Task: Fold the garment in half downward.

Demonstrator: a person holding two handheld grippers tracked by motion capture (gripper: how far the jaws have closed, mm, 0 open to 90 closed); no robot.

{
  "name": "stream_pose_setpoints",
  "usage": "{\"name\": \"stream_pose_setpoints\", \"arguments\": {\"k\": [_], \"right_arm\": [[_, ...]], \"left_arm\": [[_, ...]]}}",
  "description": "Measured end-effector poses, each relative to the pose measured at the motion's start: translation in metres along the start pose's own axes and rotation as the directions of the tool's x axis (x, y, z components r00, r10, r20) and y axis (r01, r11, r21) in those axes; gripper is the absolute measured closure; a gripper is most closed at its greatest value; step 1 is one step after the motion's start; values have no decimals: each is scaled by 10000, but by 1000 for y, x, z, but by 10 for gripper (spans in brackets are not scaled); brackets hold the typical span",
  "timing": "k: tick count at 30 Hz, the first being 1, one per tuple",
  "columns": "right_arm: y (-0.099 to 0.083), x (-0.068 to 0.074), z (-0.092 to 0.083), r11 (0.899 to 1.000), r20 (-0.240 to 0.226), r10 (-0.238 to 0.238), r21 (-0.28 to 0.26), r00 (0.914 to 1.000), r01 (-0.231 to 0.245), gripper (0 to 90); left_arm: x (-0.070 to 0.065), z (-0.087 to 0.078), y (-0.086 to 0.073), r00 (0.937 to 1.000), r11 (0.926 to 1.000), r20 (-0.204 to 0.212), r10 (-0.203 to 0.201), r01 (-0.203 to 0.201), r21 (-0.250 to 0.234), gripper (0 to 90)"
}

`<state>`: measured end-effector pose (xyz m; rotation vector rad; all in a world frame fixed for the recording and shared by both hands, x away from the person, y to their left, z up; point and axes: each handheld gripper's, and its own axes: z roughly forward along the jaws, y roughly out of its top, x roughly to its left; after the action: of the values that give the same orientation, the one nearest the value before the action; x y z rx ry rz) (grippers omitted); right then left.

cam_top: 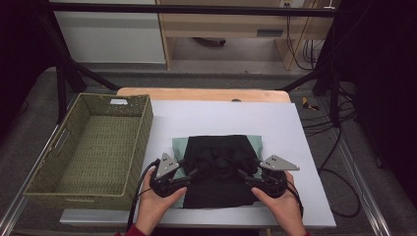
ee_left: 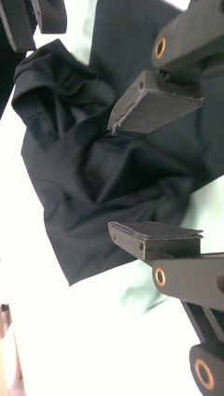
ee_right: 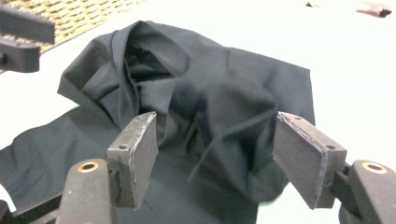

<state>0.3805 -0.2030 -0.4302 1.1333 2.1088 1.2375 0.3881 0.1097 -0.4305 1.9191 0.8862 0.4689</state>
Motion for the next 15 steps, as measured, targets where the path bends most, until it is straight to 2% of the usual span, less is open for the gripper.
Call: {"name": "stream_pose_setpoints", "arguments": {"k": [3, 7, 9, 10, 11, 12, 14, 15], "right_arm": [[12, -3, 7, 9999, -65, -129, -69, 9999, 129, 345], [23, -7, 26, 9997, -203, -89, 240, 9998, 94, 375], [25, -7, 35, 9994, -388, -1, 355, 9992, 15, 408], [25, -7, 38, 9991, -440, -41, 419, 9990, 59, 424], [25, -7, 41, 9987, -451, -76, 491, 9990, 98, 458], [24, -8, 42, 9984, -452, -85, 546, 9989, 110, 499], [23, -9, 43, 9977, -494, -161, 644, 9986, 193, 598], [22, -10, 42, 9976, -474, -161, 659, 9987, 192, 643]], "left_arm": [[0, 13, 13, 9997, 9996, 15, 254, -255, 151, 442], [0, 33, 27, 9989, 9984, 103, 448, -451, 337, 446], [1, 44, 29, 9981, 9970, 284, 540, -555, 544, 450], [1, 44, 29, 9981, 9970, 284, 540, -555, 544, 456], [2, 53, 28, 9978, 9948, 318, 589, -613, 816, 473], [2, 55, 27, 9976, 9938, 320, 612, -638, 909, 493], [3, 56, 26, 9991, 9962, 413, 101, -136, 858, 562], [2, 55, 25, 9989, 9969, 467, 38, -75, 788, 601]]}}
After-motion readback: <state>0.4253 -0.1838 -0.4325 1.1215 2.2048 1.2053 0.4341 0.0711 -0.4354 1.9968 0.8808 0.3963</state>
